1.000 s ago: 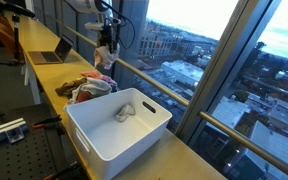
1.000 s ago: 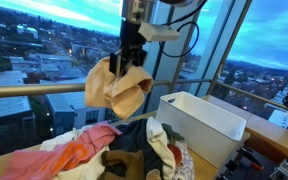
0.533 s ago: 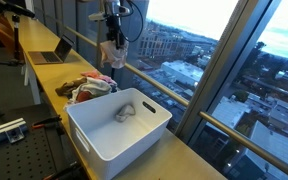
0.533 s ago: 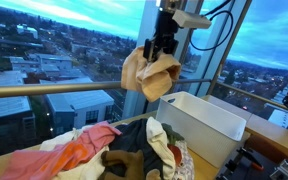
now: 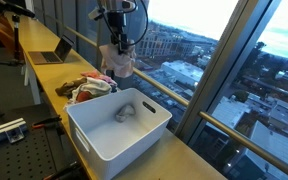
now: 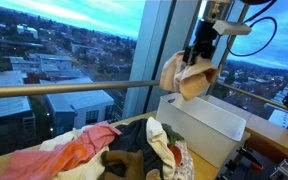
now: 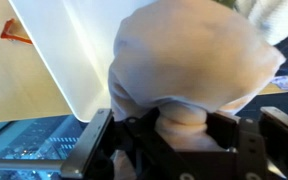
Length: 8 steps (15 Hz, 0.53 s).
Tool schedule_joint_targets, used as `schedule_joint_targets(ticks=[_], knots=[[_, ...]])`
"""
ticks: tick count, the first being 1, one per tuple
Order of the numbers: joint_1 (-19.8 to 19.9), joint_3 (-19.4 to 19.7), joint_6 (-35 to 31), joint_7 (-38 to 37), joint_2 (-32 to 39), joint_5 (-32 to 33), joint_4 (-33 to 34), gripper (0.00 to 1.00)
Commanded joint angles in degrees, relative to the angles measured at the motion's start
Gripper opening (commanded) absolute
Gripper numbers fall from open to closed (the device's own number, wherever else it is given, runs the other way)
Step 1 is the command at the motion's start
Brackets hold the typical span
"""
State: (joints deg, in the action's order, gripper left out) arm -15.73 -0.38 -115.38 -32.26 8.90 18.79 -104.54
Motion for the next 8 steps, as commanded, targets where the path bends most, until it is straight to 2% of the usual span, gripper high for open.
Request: schedule_joint_targets(ticks=[1, 4, 5, 6, 8], knots=[[5.13, -0.03, -3.41, -0.56, -11.4, 1.66, -14.3, 0.06], [10.51, 0.7, -5.15, 2.08, -18.01, 1.79, -23.25, 0.06], [12.35, 1.08, -5.75, 3.31, -20.07, 2.02, -26.13, 0.4], [14.33, 1.6, -6.62, 4.63, -22.17, 2.6, -29.04, 0.51], [18.09, 2.95, -8.13, 7.57, -26.31, 4.13, -34.47, 0.63]])
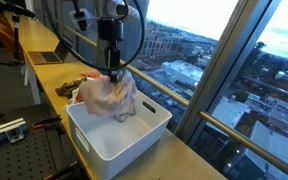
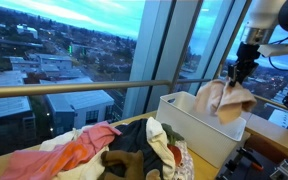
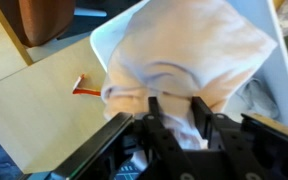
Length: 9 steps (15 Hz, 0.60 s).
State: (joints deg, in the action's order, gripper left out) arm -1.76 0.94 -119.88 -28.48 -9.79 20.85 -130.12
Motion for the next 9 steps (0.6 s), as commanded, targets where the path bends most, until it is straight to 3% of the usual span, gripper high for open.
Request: schedule_joint_targets(ticks=[1, 3, 5, 9], knots=[[5.98, 2.52, -4.67, 5.71, -9.87, 2.93, -11.45, 0.71], [9.59, 4.22, -6.56, 9.51, -15.31, 5.12, -16.82, 0.86], [10.87, 3.44, -7.51, 11.42, -18.08, 5.41, -18.99, 1.0], [5.93, -4.78, -10.02, 8.97, -16.27, 1.75, -18.15, 1.0]])
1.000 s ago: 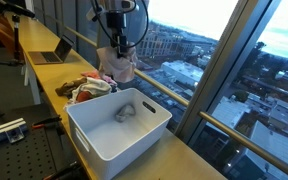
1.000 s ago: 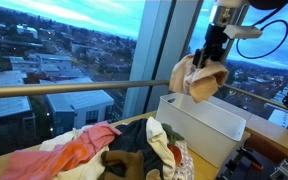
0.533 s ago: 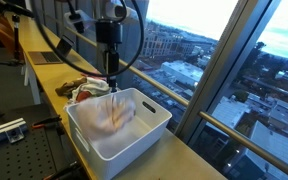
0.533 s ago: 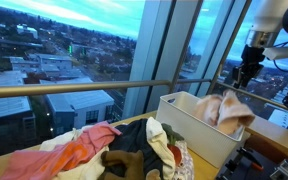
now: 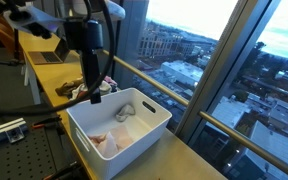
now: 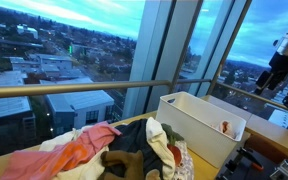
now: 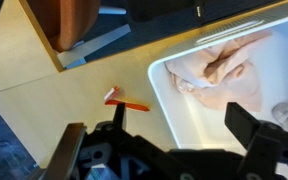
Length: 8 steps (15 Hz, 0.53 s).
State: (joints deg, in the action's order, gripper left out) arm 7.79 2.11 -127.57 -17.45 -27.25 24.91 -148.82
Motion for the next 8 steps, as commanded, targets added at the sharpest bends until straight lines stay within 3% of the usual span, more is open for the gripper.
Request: schedule_joint_targets(ticks=[1, 5, 8], knots=[[-4.98, -7.9, -3.34, -2.39, 2.78, -3.03, 1.76, 1.0], [-9.84, -15.36, -8.89, -5.11, 13.04, -4.9, 9.6, 1.0], [-12.1, -18.76, -11.09, -6.55, 22.19, -3.56, 17.76, 1.0]])
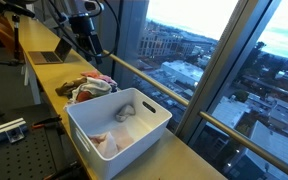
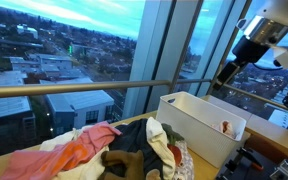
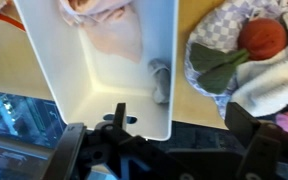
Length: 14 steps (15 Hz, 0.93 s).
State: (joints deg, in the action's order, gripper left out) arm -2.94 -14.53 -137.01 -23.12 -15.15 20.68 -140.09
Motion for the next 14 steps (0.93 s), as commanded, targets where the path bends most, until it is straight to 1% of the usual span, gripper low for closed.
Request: schedule_joint_targets(ticks=[1, 4, 8, 10, 14], knots=[[-2.39, -2.52, -1.83, -0.79, 13.36, 0.56, 12.19, 1.0], [-6.24, -2.24, -2.7, -0.49, 23.87, -1.45, 21.42, 1.0], [-12.0, -0.47, -1.21, 0.81, 37.61, -4.59, 35.0, 1.0], [-14.87, 1.07, -0.25, 0.94, 44.28, -5.33, 41.47, 1.0], [-19.74, 4.9, 3.94, 1.5, 56.66, -6.66, 53.59, 1.0]])
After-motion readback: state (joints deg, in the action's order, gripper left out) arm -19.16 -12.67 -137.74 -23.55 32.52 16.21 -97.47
